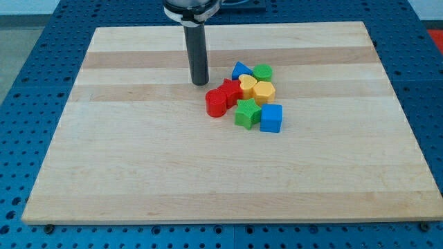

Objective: Separate red star and the blue triangle from each other

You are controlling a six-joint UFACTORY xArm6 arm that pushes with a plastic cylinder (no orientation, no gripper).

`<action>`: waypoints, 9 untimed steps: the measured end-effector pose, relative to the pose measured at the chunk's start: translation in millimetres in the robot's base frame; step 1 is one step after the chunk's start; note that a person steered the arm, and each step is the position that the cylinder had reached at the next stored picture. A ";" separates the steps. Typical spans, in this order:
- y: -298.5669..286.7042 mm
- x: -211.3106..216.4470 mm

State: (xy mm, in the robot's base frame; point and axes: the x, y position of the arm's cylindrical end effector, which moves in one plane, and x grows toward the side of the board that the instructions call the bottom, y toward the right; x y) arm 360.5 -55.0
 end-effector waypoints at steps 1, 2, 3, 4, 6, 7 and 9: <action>7.6 5.3; 17.4 14.2; 24.3 15.3; 29.3 17.6; 60.0 34.1; 65.3 32.4; 68.0 -6.4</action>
State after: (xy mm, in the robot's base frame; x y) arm 354.1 12.9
